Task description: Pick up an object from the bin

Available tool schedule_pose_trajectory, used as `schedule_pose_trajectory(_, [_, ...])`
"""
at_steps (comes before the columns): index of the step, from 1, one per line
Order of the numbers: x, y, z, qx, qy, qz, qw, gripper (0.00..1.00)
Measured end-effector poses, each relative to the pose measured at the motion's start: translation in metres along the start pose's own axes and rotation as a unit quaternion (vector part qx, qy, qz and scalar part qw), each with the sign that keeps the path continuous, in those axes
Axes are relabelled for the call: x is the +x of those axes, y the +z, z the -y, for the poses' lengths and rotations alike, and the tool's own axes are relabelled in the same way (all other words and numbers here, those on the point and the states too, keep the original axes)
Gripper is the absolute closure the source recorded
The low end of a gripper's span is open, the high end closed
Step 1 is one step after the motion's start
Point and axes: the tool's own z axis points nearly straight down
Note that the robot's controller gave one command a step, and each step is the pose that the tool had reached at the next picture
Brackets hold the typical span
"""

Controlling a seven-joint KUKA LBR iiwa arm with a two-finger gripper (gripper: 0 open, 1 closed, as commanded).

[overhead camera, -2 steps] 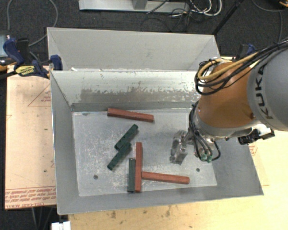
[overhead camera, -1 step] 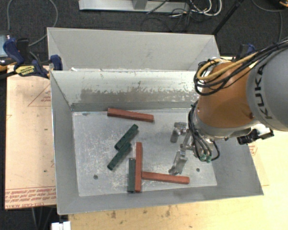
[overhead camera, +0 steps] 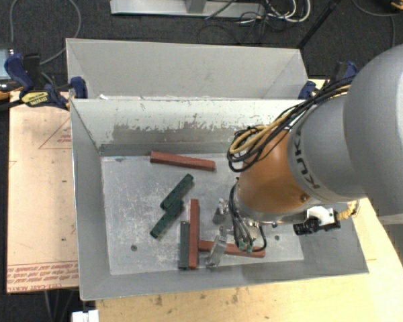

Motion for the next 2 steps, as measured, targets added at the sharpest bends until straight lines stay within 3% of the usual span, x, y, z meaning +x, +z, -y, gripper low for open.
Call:
schedule_pose_trajectory(1, [-0.002, -0.004, 0.000, -0.001, 0.000, 0.0031, 1.0000, 1.00])
schedule_pose_trajectory(2, [0.005, -0.175, 0.005, -0.003, 0.024, 0.0072, 0.9997, 1.00])
